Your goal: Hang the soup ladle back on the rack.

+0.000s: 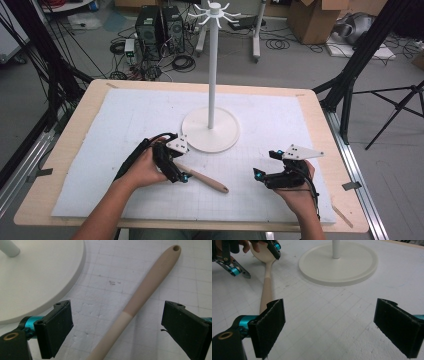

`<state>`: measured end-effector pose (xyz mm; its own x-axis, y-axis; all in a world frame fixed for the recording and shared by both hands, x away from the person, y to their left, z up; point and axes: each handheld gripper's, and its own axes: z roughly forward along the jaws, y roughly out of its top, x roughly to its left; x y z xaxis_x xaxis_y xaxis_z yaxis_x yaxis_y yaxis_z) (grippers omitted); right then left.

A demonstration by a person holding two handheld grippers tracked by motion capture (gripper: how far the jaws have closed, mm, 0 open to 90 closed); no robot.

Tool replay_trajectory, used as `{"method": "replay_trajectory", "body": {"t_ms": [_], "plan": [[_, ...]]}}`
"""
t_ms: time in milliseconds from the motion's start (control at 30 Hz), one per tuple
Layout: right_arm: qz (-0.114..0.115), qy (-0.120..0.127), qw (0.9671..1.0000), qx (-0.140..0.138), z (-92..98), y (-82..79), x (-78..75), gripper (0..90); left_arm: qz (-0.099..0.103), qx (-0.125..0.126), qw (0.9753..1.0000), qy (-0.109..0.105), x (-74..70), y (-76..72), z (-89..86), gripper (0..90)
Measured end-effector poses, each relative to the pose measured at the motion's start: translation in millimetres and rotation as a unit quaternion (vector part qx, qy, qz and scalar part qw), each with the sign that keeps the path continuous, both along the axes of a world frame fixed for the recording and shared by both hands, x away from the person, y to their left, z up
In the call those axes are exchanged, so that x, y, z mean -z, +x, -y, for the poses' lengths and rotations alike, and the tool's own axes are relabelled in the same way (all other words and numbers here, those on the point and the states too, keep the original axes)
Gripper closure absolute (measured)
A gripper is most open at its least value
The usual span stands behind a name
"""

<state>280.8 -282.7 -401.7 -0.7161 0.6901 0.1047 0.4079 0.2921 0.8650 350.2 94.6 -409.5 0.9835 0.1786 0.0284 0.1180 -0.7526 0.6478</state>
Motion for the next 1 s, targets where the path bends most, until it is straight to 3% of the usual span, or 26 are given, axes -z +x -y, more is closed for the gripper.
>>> {"method": "replay_trajectory", "body": {"t_ms": [167,333,600,833,933,1000], "plan": [[-0.002,-0.002,1.0000,0.000,-1.5,1.5,1.6,9.3,-0.006,0.003,0.9998,0.020,7.1,2.1,3.4,13.0],[-0.005,-0.005,1.0000,0.000,-2.2,2.2,2.5,9.3,-0.023,0.021,0.9993,0.020,9.7,2.9,5.7,27.4],[-0.005,-0.002,1.0000,0.005,-0.4,2.1,1.7,9.3,-0.024,0.022,0.9986,0.041,14.5,4.1,8.1,38.3],[-0.006,-0.005,1.0000,0.002,-1.1,3.0,2.5,9.3,-0.036,0.012,0.9985,0.040,14.5,5.0,8.5,42.2],[-0.004,-0.003,1.0000,0.004,-0.3,2.9,2.0,9.4,-0.044,0.027,0.9978,0.041,13.0,4.5,8.3,52.2],[-0.001,-0.001,1.0000,0.004,0.2,3.0,1.8,9.4,-0.036,0.033,0.9980,0.040,13.6,2.8,8.9,54.3]]}}
